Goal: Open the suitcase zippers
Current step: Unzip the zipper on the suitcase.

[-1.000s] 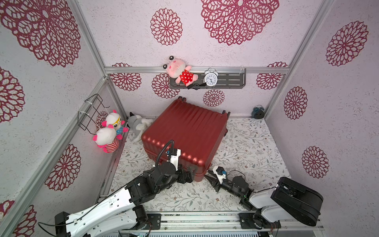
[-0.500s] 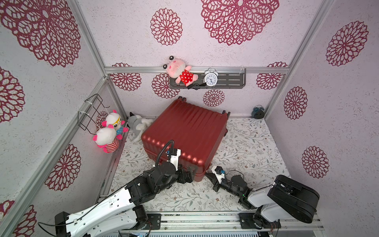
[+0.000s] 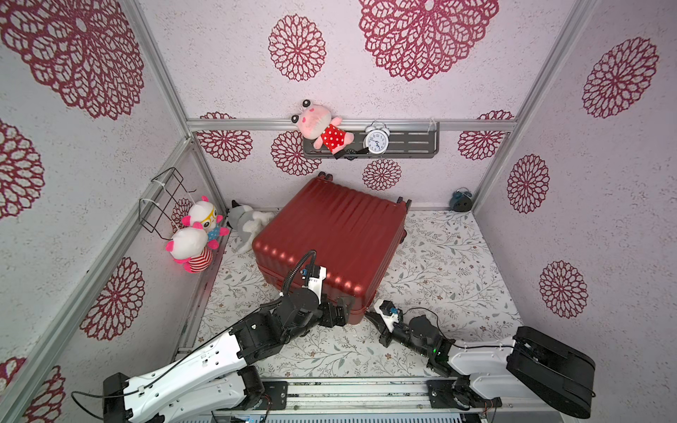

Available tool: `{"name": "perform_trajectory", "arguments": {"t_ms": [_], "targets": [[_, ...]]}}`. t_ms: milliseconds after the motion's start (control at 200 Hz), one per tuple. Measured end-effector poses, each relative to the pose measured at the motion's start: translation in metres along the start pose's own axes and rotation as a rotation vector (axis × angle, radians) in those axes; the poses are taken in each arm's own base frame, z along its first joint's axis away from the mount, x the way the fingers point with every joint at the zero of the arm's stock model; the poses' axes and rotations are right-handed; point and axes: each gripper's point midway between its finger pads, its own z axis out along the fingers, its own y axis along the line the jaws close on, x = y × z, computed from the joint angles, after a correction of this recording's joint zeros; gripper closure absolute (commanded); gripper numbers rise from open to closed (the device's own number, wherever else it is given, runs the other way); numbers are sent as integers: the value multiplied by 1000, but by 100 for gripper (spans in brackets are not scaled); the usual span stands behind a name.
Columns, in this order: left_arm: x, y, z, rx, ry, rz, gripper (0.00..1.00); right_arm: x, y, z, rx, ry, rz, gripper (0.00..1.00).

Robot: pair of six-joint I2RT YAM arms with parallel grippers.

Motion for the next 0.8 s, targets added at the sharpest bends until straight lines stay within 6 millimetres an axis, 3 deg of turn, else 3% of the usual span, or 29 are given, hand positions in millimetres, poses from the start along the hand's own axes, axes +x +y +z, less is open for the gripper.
{"name": "perform_trajectory", "arguments": {"t_ms": [505,800], "targets": [[5,-3,11,6,21,5,2,-3,24,-1,91,127,25,100],[-16,0,-21,-8,-44,0,2,0,29,-2,137,181,217,100]]}}
